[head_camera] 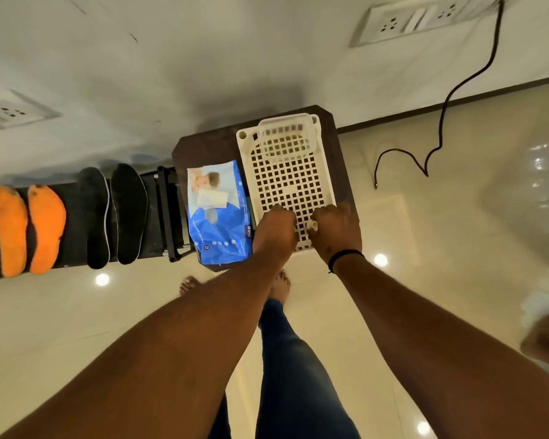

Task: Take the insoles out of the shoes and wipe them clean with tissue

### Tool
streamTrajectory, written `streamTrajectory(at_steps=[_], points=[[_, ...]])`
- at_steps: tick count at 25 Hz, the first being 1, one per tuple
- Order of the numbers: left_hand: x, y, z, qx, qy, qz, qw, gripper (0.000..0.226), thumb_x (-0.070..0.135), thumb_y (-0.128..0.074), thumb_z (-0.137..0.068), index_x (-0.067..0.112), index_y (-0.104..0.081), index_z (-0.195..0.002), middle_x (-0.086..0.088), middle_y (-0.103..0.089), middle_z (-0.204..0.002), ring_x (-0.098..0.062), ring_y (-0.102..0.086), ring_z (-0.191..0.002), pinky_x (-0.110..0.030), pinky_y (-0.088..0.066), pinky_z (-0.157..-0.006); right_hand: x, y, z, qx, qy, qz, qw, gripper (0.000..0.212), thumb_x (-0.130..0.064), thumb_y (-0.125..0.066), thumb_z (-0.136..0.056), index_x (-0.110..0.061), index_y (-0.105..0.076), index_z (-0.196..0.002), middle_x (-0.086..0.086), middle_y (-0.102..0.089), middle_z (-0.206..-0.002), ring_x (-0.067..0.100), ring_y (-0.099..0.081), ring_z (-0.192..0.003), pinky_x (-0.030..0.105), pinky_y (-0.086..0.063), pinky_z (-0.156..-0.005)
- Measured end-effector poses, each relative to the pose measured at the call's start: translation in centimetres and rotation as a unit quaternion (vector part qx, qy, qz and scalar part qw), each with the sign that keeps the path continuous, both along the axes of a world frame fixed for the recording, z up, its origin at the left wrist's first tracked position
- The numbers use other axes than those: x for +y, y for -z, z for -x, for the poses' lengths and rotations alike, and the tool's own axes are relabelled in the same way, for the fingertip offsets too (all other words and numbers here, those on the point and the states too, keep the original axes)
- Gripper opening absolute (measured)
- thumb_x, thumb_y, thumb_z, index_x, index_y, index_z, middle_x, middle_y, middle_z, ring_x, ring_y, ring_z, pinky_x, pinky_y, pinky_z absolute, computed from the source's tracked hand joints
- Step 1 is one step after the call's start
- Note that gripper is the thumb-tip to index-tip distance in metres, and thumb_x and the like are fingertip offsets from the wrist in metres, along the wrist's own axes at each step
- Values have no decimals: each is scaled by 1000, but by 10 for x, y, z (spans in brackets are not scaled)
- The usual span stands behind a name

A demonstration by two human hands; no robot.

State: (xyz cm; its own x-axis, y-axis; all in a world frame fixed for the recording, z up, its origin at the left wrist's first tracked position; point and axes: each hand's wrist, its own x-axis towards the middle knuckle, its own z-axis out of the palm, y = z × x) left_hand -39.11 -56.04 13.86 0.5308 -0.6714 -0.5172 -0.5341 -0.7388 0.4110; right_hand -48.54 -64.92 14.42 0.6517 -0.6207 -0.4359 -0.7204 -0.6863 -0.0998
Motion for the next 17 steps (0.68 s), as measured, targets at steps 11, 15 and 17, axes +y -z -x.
streamTrajectory(at_steps=[11, 15, 17], points=[[44, -35, -15, 26, -67, 68, 995, 23, 16, -73, -87, 11, -69, -109, -8, -61, -111, -26, -62, -100, -36, -55, -80, 20, -42, -13, 24, -23, 10, 999, 38, -33, -79, -75, -16, -64, -106, 8, -60, -109, 29, -53, -103, 43, -52, -86], [104, -76, -49, 33, -110, 66, 991, 24, 21, -72, -88, 12, -71, -110, -8, -63, -112, -25, -63, -102, -37, -53, -85, 61, -93, -48, 25, -70, 14, 997, 32, -32, -72, -81, -15, -64, -107, 10, -57, -111, 32, -50, -107, 43, -49, -83], [154, -95, -75, 16, -158, 61, 986, 20, 21, -71, -87, 13, -73, -105, -9, -66, -110, -26, -65, -100, -35, -53, -84, 98, -115, -81, 33, -119, -1, 992, 33, -34, -69, -85, -15, -63, -112, 10, -57, -114, 33, -50, -110, 42, -49, -86]])
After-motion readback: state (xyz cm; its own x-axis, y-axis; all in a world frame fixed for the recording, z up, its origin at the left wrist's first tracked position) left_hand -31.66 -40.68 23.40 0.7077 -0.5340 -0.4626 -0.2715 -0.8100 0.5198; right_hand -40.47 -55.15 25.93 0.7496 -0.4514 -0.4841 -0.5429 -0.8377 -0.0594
